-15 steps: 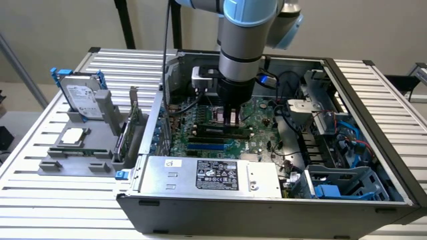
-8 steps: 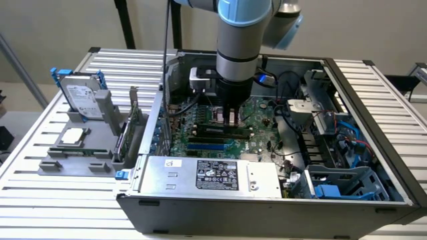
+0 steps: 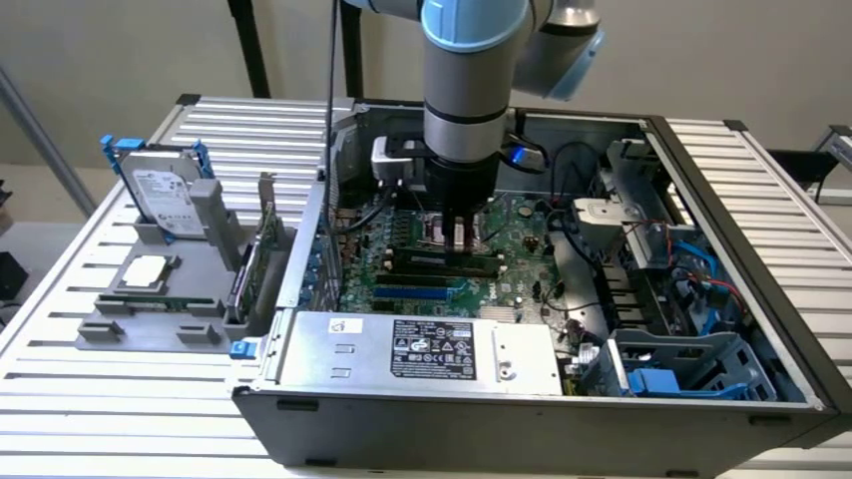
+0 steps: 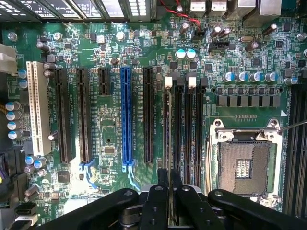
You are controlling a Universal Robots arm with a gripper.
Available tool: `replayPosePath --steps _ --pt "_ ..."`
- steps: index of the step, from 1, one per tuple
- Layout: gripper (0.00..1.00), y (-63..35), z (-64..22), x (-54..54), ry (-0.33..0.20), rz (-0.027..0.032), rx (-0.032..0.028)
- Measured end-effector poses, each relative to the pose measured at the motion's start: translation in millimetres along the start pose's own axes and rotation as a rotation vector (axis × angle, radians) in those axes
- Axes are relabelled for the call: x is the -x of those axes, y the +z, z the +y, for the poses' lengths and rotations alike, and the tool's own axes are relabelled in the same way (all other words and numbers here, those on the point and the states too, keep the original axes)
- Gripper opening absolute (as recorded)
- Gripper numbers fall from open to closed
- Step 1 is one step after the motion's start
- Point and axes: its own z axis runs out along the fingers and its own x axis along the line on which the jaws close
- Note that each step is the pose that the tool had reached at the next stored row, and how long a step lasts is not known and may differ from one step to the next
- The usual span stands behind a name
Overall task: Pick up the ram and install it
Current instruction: 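Insert the ram into the slot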
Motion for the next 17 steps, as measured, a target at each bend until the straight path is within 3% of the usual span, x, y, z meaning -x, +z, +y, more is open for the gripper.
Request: replayPosePath --steps 8,17 --pt "0.13 -3.7 3.0 0.0 0.000 -0.0001 -0.0106" --pt "0.13 -4.1 9.8 -0.1 -0.001 -0.0007 -0.0468"
